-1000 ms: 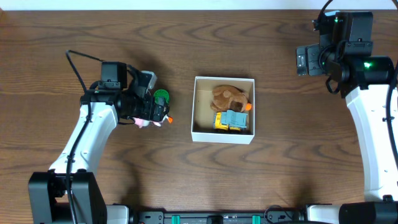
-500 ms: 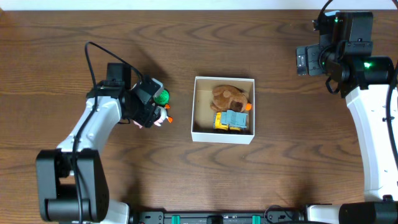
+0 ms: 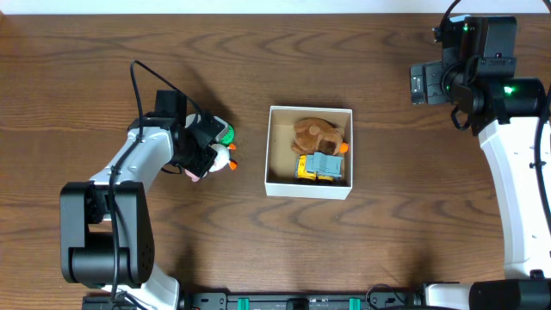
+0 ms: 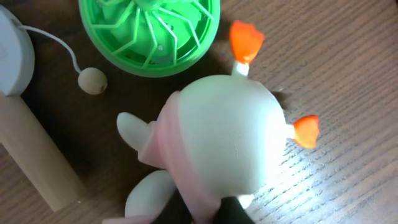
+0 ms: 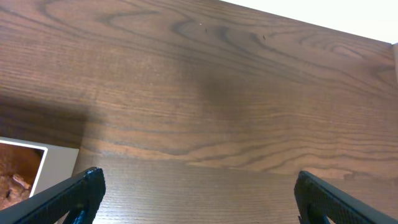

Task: Pack container
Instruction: 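Carry the plush right into the box and release it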

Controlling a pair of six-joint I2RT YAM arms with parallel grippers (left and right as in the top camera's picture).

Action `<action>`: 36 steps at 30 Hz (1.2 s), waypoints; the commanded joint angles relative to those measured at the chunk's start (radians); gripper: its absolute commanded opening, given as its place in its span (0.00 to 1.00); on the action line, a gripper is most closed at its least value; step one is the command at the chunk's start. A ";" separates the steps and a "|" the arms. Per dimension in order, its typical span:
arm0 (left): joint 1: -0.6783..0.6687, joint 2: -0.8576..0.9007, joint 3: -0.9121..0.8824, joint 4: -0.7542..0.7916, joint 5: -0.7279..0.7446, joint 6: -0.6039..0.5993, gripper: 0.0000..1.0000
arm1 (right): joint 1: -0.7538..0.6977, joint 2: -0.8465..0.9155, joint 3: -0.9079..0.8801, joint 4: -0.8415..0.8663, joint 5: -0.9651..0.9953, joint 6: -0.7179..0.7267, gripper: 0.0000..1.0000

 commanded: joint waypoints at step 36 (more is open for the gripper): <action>-0.741 -0.259 0.009 0.275 -0.441 -1.013 0.06 | -0.003 -0.006 0.005 0.002 0.003 0.011 0.99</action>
